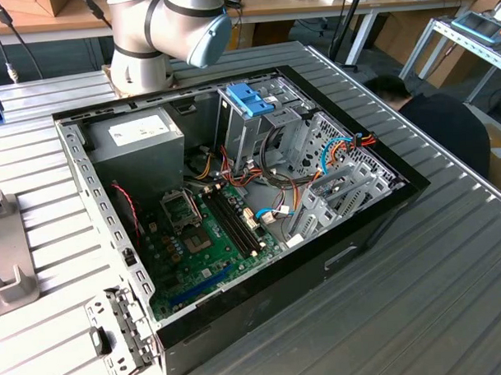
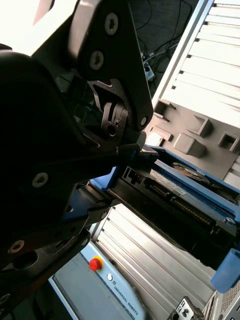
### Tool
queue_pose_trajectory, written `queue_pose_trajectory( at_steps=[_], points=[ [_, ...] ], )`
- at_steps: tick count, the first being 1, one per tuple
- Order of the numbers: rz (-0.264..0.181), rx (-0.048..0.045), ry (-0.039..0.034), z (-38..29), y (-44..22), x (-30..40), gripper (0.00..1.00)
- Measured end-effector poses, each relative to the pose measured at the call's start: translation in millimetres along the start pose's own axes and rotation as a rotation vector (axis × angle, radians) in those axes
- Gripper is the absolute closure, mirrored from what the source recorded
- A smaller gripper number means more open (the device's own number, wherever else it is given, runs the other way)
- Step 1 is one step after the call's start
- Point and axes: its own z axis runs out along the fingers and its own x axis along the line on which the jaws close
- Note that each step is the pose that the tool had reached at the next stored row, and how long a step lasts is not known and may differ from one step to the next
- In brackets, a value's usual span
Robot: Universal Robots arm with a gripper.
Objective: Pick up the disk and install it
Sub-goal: 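Pick up the disk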
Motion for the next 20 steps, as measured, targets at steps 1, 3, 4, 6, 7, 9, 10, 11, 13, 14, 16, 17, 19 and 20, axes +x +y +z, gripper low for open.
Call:
queue_pose_trajectory(
  at_steps=[1, 3, 4, 6, 7, 9, 10, 11, 13, 14, 16, 17, 19, 20],
  points=[
    [0.000, 0.0000, 0.0000, 0.0, 0.0, 0.3, 0.63],
    [0.000, 0.0000, 0.0000, -0.1, -0.1, 1.2, 0.63],
    [0.000, 0.0000, 0.0000, 0.0, -0.1, 1.7, 0.63],
    [0.000, 0.0000, 0.0000, -0.1, -0.2, 3.3, 0.63],
    [0.000, 0.0000, 0.0000, -0.1, -0.2, 4.0, 0.63],
    [0.000, 0.0000, 0.0000, -0.1, -0.8, 5.0, 0.63],
    [0.000, 0.0001, 0.0000, -0.2, -1.3, 5.2, 0.63],
    [0.000, 0.0000, 0.0000, -0.2, -2.0, 5.4, 0.63],
    [0.000, 0.0000, 0.0000, -0.2, -3.5, 5.7, 0.63],
    [0.000, 0.0000, 0.0000, -0.3, -4.1, 5.8, 0.63],
    [0.000, 0.0000, 0.0000, -0.3, -5.5, 6.0, 0.63],
    [0.000, 0.0001, 0.0000, -0.4, -6.0, 6.2, 0.63],
    [0.000, 0.0000, 0.0000, -0.4, -6.8, 6.5, 0.63],
    [0.000, 0.0000, 0.0000, -0.5, -7.2, 6.8, 0.63]
  ],
)
